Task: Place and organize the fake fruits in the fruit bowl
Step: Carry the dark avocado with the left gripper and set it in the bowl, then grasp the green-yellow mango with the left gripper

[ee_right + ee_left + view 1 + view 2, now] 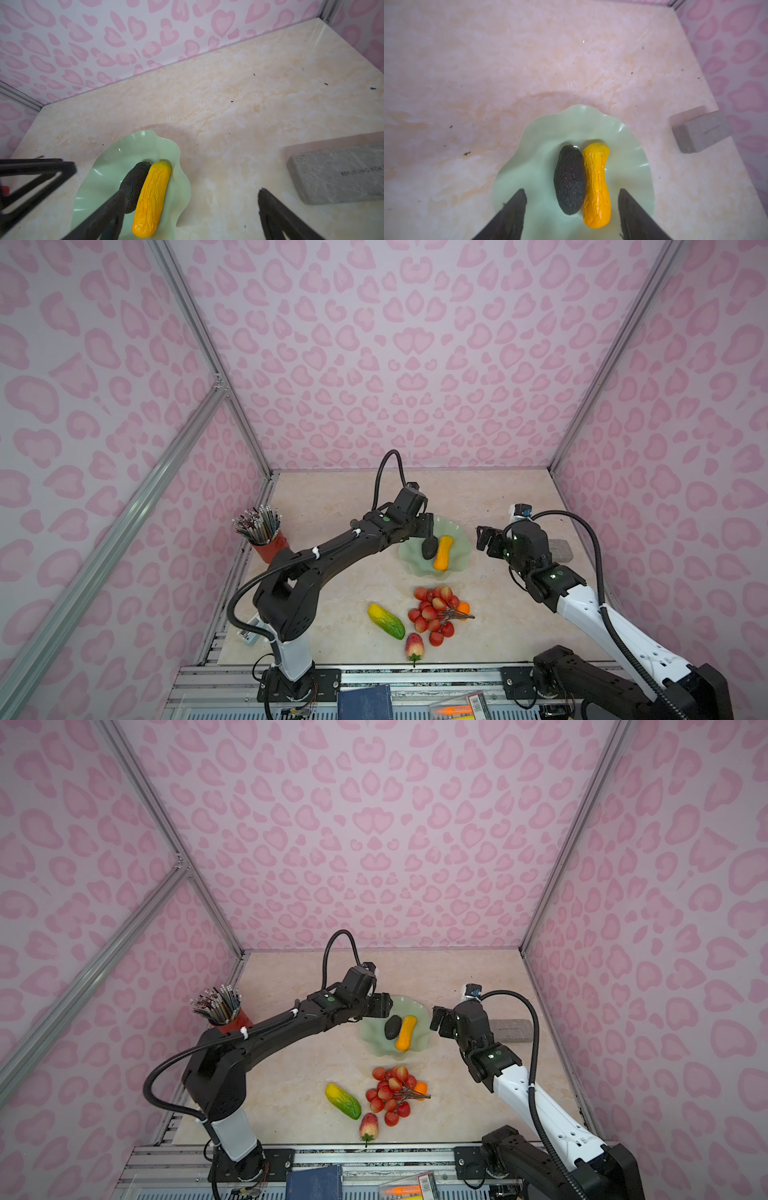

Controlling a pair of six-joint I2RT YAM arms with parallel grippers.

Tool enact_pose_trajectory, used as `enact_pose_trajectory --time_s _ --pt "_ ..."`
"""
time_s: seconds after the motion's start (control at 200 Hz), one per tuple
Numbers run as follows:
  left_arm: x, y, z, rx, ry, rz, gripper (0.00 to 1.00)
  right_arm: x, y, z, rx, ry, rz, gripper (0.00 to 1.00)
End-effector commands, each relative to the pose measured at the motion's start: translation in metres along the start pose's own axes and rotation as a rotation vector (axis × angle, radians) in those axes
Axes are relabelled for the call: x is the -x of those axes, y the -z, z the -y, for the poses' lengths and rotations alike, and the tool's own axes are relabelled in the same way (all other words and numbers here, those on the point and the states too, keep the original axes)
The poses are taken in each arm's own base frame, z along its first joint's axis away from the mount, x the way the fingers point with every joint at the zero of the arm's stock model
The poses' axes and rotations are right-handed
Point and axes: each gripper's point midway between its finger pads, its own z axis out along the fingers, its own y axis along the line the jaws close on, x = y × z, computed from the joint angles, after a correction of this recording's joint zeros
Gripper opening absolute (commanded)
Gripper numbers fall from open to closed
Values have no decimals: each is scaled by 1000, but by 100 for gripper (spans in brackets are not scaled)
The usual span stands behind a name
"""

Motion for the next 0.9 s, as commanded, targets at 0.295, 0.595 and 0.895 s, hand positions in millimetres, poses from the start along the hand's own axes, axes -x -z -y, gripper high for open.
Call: enact_pose_trajectory --time_s 0.295,0.595,0.895 --pt "-108 116 -91 122 290 22 76 -7 -21 -5 -8 52 -51 98" --pt "-203 125 -109 145 418 -127 81 -12 -36 -14 4 76 -117 98" --pt "-229 98 -82 131 372 -246 90 -17 -35 -13 10 73 -129 98"
